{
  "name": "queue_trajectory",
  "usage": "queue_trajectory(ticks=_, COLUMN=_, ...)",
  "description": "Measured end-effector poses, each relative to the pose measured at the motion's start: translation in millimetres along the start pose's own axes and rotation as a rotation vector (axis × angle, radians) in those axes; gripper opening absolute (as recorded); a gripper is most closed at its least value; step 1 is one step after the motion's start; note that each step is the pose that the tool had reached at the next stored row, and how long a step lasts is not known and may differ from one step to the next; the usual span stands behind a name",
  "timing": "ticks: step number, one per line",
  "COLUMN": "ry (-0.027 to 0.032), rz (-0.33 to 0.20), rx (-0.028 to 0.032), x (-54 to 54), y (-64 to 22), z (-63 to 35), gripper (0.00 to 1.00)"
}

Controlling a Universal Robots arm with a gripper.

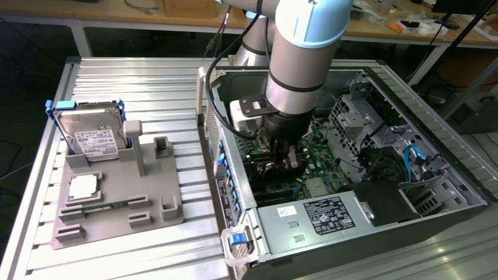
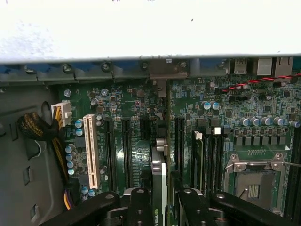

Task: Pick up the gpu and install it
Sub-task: 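Insert the gpu into the slot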

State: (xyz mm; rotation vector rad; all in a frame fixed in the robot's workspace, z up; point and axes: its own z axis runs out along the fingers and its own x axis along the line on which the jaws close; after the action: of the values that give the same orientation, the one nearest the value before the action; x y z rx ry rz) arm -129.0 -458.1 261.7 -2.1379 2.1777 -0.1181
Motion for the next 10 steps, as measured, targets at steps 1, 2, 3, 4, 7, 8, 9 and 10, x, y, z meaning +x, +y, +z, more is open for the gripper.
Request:
queue_trajectory(ticks=1, ry=0.0001, rz=0.000, rx=-0.0001, x=0.0, y=0.0, z=0.1, gripper=0.27)
queue_trajectory(ticks=2, ry=0.0001, rz=0.000, rx=-0.0001, x=0.0, y=0.0, z=0.3, gripper=0.27)
queue_trajectory(ticks=3, ry=0.0000, rz=0.000, rx=0.0000, x=0.0, y=0.1, z=0.6, gripper=0.27)
queue_trajectory(ticks=4, ry=0.0000, rz=0.000, rx=0.0001, x=0.0, y=0.1, z=0.8, gripper=0.27)
queue_trajectory(ticks=7, ry=0.0001, rz=0.000, rx=-0.0001, x=0.0, y=0.2, z=1.1, gripper=0.27)
queue_trajectory(ticks=8, ry=0.0001, rz=0.000, rx=0.0000, x=0.0, y=0.2, z=1.3, gripper=0.27)
queue_trajectory(ticks=9, ry=0.0000, rz=0.000, rx=0.0000, x=0.0, y=0.2, z=1.5, gripper=0.27)
queue_trajectory(ticks=10, ry=-0.0001, rz=0.000, rx=0.0002, x=0.0, y=0.2, z=1.7, gripper=0.27)
